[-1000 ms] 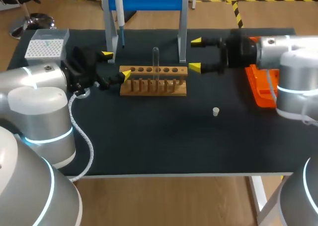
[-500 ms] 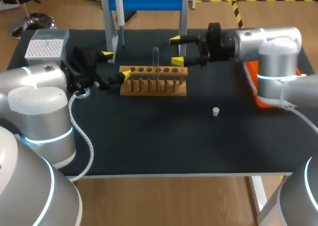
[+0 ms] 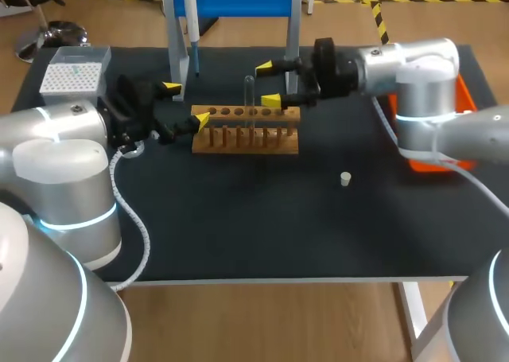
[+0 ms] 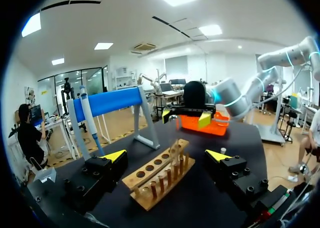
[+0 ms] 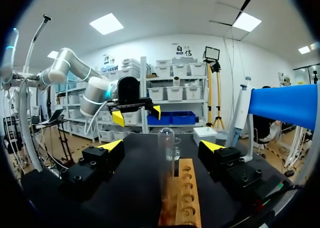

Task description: Invert the test tube, pick up the pipette, mount the tip to pipette, aspirate from beaker and dispense into the tube, eject the tip, return the pipette, and cap with the stopper.

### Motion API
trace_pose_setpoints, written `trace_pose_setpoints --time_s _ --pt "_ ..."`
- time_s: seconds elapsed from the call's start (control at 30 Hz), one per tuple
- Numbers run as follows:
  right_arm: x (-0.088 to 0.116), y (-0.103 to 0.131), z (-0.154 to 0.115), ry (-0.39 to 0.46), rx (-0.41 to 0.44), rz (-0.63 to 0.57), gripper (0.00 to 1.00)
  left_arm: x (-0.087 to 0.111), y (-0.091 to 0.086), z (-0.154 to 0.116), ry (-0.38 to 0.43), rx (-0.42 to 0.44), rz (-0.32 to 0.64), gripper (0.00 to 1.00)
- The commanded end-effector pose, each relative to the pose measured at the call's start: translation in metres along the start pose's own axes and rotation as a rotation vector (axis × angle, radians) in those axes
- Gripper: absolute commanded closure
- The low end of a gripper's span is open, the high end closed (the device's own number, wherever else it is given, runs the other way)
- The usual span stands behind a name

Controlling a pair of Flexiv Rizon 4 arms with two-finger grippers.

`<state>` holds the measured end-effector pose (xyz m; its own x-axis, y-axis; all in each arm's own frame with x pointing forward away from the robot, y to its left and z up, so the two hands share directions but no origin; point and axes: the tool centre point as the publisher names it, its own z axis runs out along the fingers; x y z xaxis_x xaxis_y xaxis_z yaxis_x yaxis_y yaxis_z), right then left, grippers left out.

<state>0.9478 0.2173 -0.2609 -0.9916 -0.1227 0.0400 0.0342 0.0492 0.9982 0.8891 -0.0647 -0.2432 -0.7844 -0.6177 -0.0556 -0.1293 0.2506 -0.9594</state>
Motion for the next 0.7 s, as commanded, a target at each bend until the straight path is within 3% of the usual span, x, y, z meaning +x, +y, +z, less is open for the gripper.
trace_pose_setpoints --time_s 0.03,0.7 --pt "-0.007 -0.005 0.007 0.039 -0.003 -0.002 0.0 0.001 0.001 0.002 -0.006 0.003 0.001 0.0" --pt "-0.007 -0.012 0.029 0.069 -0.007 -0.015 0.0 0.001 0.001 0.002 -0.006 0.003 0.001 0.0"
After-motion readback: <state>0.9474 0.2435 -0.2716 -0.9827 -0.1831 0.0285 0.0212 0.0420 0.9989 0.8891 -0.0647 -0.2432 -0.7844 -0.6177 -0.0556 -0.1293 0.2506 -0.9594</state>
